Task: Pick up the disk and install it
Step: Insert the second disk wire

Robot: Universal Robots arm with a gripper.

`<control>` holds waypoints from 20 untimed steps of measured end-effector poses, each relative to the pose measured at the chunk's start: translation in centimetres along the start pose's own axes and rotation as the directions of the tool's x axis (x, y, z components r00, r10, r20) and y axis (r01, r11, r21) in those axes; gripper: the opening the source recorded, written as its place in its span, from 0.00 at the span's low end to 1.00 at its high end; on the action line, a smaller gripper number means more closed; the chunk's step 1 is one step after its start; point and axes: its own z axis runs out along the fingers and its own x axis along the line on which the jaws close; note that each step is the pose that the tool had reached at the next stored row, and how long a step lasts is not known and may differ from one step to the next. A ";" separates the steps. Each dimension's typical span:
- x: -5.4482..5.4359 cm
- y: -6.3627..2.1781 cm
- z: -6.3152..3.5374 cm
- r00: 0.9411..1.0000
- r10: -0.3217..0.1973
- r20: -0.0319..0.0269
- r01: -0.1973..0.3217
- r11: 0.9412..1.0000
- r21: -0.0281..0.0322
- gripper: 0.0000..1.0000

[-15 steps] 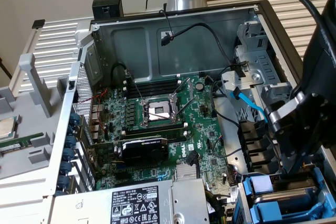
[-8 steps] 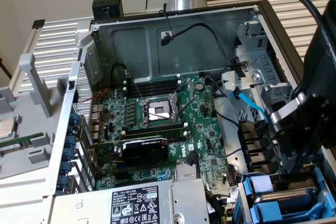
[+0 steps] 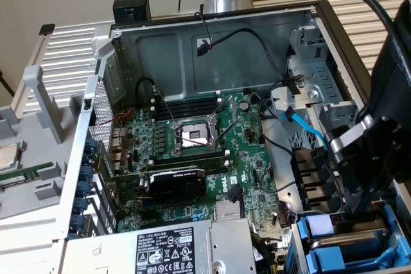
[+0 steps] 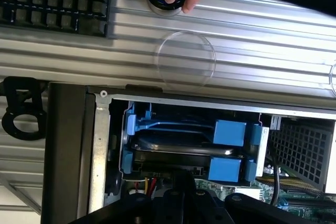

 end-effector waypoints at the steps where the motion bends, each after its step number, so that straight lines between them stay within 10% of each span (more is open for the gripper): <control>1: 0.0 0.00 0.02 1.000 0.000 0.000 0.000 1.000 0.000 0.11; 20: 0.0 0.02 0.40 1.000 0.000 0.000 0.000 1.000 0.000 0.11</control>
